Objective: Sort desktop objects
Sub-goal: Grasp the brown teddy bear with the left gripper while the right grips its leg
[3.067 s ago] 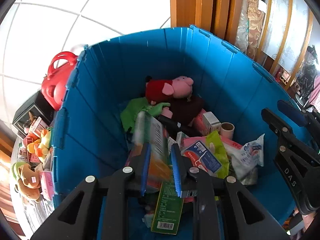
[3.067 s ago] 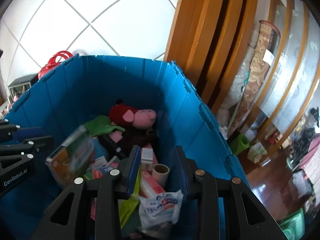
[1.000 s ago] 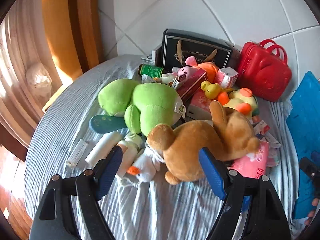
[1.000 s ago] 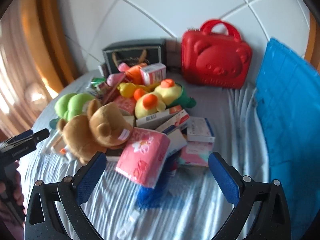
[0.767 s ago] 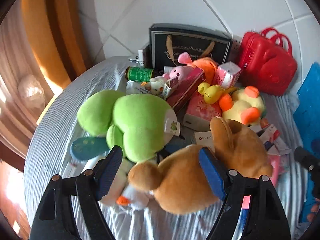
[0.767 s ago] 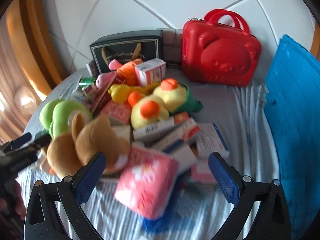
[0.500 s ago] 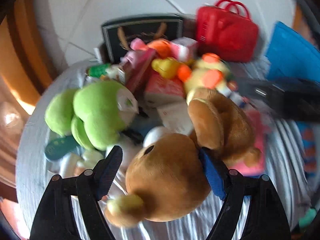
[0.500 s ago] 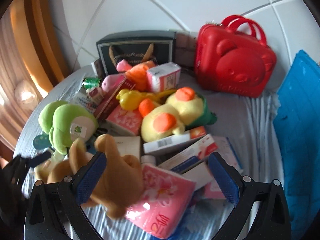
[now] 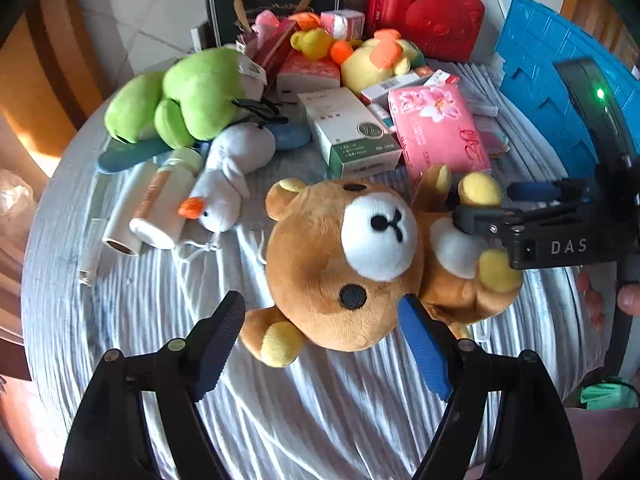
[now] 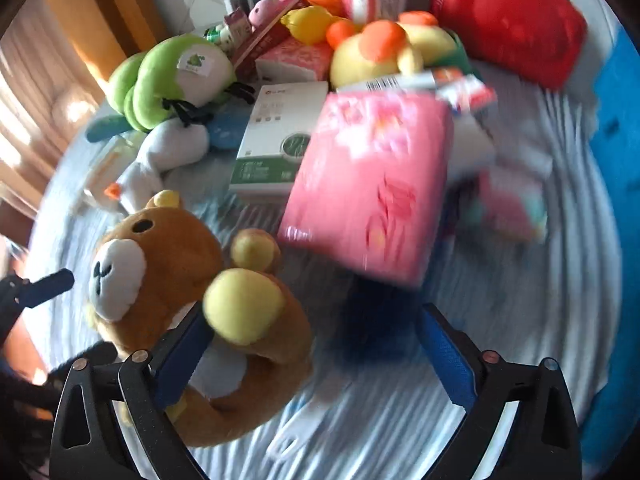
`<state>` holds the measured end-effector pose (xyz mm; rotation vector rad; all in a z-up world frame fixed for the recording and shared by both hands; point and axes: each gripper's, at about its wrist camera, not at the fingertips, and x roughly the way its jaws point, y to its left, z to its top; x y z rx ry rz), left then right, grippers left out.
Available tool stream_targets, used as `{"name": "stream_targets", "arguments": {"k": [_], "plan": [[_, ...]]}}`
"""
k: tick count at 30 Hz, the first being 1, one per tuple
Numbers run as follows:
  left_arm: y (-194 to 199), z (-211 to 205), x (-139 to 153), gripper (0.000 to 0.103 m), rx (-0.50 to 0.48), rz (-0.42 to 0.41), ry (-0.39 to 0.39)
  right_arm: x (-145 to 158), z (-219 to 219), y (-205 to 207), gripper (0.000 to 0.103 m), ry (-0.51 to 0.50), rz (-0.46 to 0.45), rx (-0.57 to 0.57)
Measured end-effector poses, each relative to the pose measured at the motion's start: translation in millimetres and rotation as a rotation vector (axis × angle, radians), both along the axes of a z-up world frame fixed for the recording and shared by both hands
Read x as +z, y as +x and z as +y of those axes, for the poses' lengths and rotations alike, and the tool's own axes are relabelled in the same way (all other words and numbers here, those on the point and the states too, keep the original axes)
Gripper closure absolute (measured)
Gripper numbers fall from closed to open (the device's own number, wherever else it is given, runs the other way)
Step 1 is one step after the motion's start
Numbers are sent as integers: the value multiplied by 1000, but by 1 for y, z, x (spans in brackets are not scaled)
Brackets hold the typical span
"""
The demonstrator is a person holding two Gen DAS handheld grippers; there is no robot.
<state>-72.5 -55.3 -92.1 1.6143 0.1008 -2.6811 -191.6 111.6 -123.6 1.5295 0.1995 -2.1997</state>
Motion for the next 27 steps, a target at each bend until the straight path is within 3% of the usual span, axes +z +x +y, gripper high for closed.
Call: {"name": "stream_targets", "arguments": {"k": [4,8,11,15,25,27], "plan": [[2,1,12,24,-6,47,-9,10,10,18,0,-28,18,-29],[-21,9,-16,24,-60,-18,-68,19,17,30,0,-57,32,-83],[-21,11,-17,24,-103,-27,-39,28,17,36,0,-53,63,-108],[-9,11,-18,24,-139,-45,-71,38,14,56,0,-101,84,-103],[-34,14,-36,24,-155,-70,-6,11,-9,46,0,-67,37,-126],[-41,17,-42,16,-151,-76,-20,7,-12,42,0,-57,39,-121]]}}
